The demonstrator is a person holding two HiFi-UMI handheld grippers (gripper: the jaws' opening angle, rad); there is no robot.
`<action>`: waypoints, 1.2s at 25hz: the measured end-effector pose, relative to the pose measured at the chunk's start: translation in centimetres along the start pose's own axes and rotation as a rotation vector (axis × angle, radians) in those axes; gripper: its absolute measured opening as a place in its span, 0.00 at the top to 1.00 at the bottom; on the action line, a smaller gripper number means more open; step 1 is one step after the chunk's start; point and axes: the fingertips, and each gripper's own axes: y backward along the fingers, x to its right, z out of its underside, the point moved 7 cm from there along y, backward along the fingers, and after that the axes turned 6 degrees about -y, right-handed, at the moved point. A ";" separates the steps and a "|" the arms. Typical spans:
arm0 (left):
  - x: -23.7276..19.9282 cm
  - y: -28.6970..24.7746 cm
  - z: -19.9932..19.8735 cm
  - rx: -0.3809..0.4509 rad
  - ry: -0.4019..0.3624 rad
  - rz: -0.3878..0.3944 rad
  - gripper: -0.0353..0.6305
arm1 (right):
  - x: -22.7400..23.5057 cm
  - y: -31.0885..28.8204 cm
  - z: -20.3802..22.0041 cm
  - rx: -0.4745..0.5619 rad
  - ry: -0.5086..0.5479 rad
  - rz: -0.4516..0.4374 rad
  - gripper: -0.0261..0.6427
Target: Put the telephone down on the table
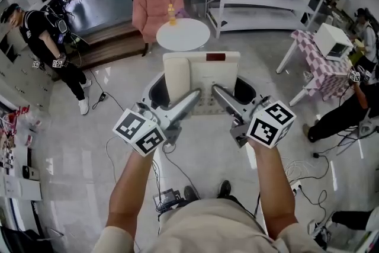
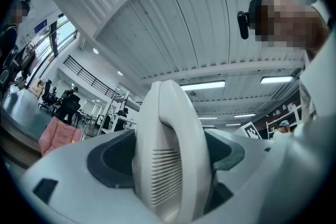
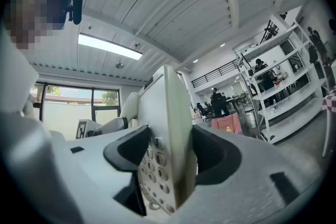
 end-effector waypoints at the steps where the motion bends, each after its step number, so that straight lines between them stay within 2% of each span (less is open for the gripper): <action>1: -0.3 0.3 0.0 0.001 0.002 0.003 0.34 | -0.2 -0.3 0.2 0.001 -0.002 0.004 0.59; 7: -2.2 1.7 -0.3 0.004 0.010 0.022 0.34 | -1.5 -2.1 1.0 0.005 -0.019 0.023 0.59; 15: -4.1 0.7 0.1 0.008 0.028 0.041 0.34 | -0.4 -3.4 0.9 0.006 -0.025 0.046 0.59; 22: -5.7 -2.7 1.8 -0.011 0.029 0.022 0.34 | 3.8 -4.6 0.4 -0.003 -0.044 0.034 0.59; 30: -8.1 -9.4 4.1 -0.034 0.011 -0.041 0.34 | 11.7 -6.8 -1.4 -0.024 -0.065 -0.026 0.59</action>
